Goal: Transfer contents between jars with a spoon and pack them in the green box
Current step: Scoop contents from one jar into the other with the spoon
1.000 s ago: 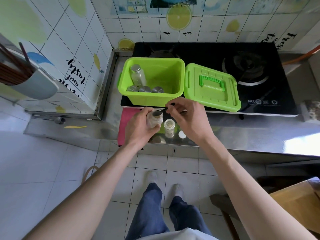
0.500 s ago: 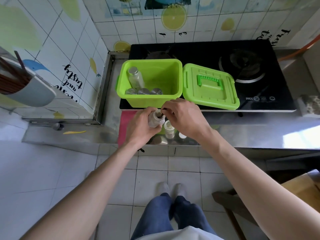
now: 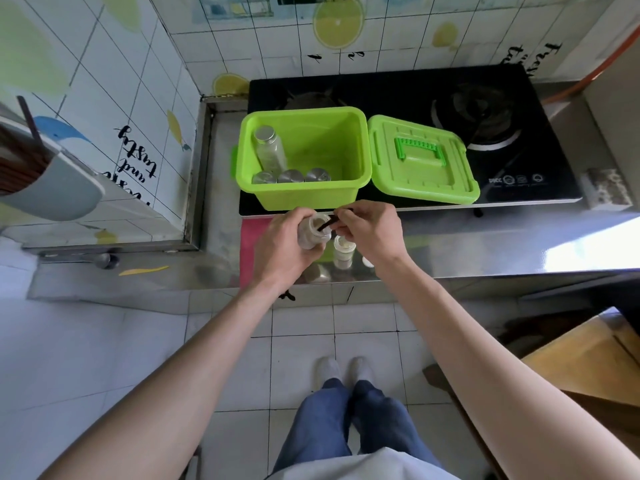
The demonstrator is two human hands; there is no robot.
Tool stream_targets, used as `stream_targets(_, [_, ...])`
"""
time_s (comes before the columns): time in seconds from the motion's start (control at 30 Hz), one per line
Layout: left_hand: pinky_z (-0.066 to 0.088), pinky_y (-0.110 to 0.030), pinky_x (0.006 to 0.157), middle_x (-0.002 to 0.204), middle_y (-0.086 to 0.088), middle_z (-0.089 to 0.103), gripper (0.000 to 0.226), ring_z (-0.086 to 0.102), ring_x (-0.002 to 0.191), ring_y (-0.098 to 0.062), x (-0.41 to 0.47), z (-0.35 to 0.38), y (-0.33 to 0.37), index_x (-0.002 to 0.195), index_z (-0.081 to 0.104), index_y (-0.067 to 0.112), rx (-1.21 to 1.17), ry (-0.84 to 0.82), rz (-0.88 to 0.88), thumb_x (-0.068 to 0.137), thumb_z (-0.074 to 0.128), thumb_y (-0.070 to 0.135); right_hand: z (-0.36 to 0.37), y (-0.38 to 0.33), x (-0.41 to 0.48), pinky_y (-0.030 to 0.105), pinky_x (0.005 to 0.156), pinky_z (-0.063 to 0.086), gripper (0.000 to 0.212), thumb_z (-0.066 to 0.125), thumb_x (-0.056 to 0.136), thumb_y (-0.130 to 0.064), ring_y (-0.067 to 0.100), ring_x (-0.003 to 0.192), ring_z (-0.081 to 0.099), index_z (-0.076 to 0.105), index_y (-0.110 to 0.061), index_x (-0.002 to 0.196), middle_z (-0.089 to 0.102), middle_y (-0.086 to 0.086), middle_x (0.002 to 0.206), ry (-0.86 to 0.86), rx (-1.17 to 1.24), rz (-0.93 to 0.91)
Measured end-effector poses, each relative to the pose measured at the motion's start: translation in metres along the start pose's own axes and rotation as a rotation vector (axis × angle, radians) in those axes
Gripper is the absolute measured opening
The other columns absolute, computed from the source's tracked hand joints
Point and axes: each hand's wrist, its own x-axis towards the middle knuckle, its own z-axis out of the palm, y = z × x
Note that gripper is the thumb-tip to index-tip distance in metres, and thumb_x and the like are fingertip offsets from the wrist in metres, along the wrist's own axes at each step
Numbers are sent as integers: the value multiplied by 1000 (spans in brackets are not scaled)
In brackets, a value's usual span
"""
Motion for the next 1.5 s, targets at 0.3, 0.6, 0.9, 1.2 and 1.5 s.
stream_targets(0.3, [47,-31,71,106,17,69,45,59,99,-9,-4,0,-9,116,67,30,-14,56,26,76,89,34,13,10,-10,29,68,57,13,66,94,-9,19,73,73,78,-4,93,79,13,82,82,301,155])
stream_targets(0.6, [52,-35,75,110,18,70,48,60,99,-13,-4,8,-17,117,66,33,2,17,-5,76,89,36,7,25,-12,26,70,58,17,60,100,-11,14,72,70,76,-4,98,78,17,91,63,346,148])
stream_targets(0.9, [53,-37,75,103,22,64,47,58,97,-14,2,14,-23,116,65,35,28,-28,-38,76,90,36,1,38,1,21,65,58,19,59,101,-12,12,73,71,75,-3,100,79,9,85,38,301,131])
stream_targets(1.2, [50,-34,72,91,26,52,45,57,95,-12,9,21,-16,118,66,33,53,-37,-42,79,88,39,8,47,13,38,74,61,15,63,99,-15,10,72,73,77,-17,92,80,4,83,-9,147,58])
stream_targets(1.5, [51,-34,75,103,23,63,46,59,100,-13,14,21,-18,118,66,35,36,-47,-60,78,88,38,5,45,22,32,69,60,13,65,97,-14,11,73,75,76,-14,91,79,3,81,-16,152,88])
